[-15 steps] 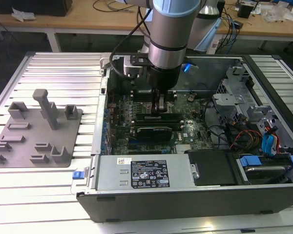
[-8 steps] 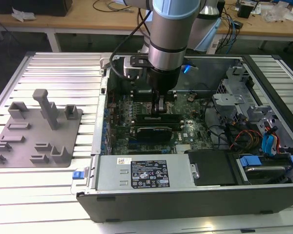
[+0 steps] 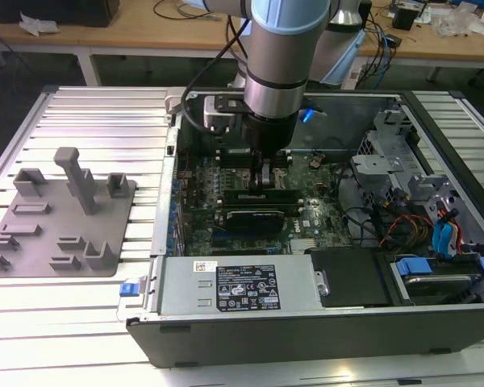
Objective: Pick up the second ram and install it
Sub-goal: 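Insert the second ram into the second slot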
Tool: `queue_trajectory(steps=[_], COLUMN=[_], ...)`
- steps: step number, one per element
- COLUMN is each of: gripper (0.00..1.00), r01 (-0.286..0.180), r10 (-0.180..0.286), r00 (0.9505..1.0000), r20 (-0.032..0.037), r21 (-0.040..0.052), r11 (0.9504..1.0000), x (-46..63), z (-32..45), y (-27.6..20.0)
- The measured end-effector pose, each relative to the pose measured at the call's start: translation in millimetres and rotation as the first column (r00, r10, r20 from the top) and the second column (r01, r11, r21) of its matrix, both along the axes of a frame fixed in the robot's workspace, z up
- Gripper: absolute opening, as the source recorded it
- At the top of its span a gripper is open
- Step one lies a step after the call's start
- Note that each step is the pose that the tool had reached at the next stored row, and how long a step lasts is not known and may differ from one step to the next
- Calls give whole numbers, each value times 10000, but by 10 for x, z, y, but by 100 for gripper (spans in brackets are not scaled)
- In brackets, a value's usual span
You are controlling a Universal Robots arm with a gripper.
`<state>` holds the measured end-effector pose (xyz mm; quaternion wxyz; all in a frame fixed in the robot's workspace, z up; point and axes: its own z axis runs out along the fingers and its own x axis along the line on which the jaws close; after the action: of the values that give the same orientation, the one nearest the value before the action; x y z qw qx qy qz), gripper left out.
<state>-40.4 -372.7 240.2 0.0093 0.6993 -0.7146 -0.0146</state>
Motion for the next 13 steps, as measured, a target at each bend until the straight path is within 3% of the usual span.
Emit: queue_trajectory(steps=[13], gripper=[9], r01=[-2], r10=[2], r00=[10000], r20=[4], r21=[1], r11=[10000], x=[8], z=[-34], y=[-3])
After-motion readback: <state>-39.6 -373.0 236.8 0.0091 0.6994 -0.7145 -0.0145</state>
